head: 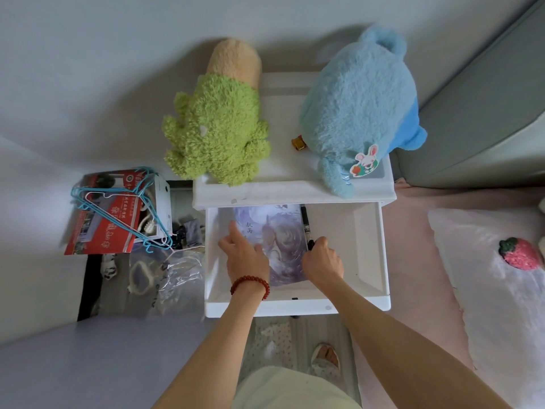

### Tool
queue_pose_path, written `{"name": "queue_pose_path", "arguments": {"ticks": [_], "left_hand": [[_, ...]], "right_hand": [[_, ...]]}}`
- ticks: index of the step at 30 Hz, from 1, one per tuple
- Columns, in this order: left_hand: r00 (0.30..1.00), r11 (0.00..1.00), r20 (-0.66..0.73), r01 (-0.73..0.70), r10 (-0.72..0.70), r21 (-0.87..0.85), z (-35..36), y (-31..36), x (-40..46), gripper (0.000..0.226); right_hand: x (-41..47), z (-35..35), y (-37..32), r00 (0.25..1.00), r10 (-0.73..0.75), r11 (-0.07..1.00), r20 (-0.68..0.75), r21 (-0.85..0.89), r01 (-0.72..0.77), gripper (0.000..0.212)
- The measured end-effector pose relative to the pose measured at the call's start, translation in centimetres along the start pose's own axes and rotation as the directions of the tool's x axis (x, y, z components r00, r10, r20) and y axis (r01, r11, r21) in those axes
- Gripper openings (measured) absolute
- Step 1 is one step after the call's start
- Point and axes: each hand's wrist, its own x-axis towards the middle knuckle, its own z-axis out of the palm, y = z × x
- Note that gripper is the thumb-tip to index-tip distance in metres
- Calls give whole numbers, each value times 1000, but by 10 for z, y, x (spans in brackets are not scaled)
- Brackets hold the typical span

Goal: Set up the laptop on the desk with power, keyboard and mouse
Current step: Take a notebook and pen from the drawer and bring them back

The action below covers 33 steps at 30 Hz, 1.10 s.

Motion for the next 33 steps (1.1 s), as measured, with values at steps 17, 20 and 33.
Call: {"name": "queue_pose_path", "arguments": {"ticks": [17,20,33], "left_hand": [[974,978,182,160,-135,-132,-91,36,-75,25],[977,950,200,135,-79,-282,-104,38,-94,17],[1000,780,4,-6,12,-626,-119,75,-138,19]], "right_hand": [[-128,-89,11,830,-370,881,-419,127,456,29],[-151,-88,9,815,-461,756,-351,326,567,26],[-177,-84,5,482,-740,496,-469,103,862,26]]}}
